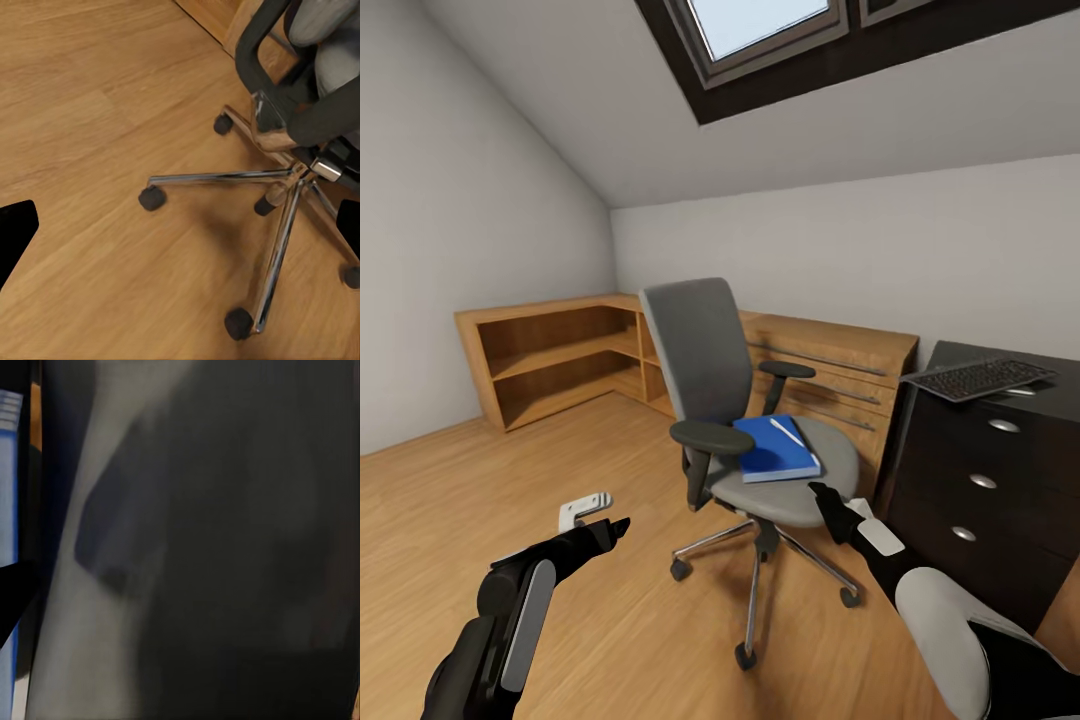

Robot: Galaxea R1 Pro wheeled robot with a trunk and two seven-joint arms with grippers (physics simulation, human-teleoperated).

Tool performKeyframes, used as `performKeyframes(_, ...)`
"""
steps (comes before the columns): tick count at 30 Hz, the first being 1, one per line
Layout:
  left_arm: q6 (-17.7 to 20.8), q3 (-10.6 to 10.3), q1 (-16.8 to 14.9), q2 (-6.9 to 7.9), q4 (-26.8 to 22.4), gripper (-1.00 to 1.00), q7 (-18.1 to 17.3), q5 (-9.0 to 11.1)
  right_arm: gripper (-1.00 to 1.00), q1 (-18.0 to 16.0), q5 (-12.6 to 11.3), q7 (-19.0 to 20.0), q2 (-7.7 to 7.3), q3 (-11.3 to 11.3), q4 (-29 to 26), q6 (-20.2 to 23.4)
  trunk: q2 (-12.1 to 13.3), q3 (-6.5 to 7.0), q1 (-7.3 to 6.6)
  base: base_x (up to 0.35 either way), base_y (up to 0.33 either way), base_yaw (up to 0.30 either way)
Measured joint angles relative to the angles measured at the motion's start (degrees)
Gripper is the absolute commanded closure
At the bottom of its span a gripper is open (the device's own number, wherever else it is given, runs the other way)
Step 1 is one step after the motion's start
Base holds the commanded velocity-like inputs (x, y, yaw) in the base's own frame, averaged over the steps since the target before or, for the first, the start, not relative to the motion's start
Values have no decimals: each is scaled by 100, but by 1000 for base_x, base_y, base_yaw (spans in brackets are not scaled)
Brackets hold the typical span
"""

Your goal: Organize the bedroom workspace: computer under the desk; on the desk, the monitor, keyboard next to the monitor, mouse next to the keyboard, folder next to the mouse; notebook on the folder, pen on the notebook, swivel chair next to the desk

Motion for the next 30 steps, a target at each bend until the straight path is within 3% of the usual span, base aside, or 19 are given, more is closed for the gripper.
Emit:
performKeyframes(12, 9, -38, 0, 0, -1, -100, -2, 2, -100, 0, 12, 0, -1, 7, -4, -9, 0, 3, 2, 18, 0, 20)
performKeyframes(30, 18, -43, 1, 1, -2, -100, -2, 2, -100, -3, 2, 17, -2, -30, -11, -2, 0, 102, 2, 0, 0, 186)
